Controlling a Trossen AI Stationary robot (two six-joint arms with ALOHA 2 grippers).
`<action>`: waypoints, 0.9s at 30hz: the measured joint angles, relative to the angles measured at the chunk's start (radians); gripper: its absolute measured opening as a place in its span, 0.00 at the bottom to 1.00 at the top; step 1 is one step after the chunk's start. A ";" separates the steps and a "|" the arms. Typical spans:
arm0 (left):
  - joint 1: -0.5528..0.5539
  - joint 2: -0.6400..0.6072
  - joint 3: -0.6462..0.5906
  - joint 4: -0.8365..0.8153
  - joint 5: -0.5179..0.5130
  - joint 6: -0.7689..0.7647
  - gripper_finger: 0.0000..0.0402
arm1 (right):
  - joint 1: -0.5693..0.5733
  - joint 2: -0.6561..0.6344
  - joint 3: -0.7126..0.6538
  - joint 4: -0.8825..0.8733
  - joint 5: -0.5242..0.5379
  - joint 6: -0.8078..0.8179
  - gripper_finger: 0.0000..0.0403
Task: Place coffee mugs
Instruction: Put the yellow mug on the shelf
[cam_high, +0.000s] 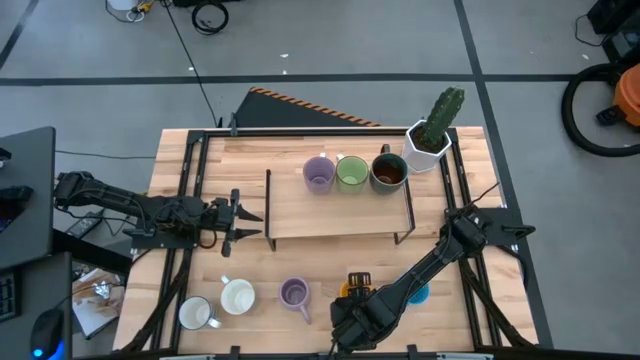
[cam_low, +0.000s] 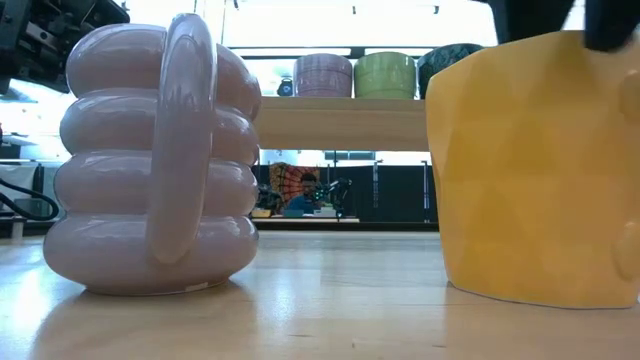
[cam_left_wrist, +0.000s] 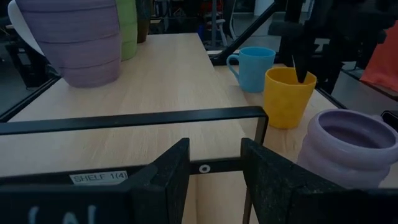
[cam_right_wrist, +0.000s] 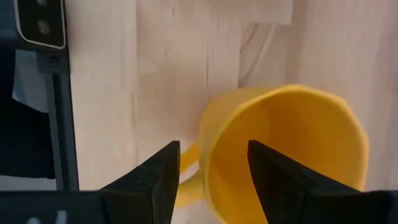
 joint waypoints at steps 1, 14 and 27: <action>0.000 0.000 0.000 -0.001 0.000 0.000 0.37 | 0.000 0.000 -0.008 0.000 -0.007 0.007 0.48; 0.000 0.000 0.000 -0.001 0.000 0.000 0.37 | -0.011 -0.002 -0.104 0.056 -0.037 0.043 0.40; 0.000 0.000 0.000 -0.001 0.000 -0.001 0.37 | -0.043 -0.002 -0.131 0.055 -0.095 0.061 0.15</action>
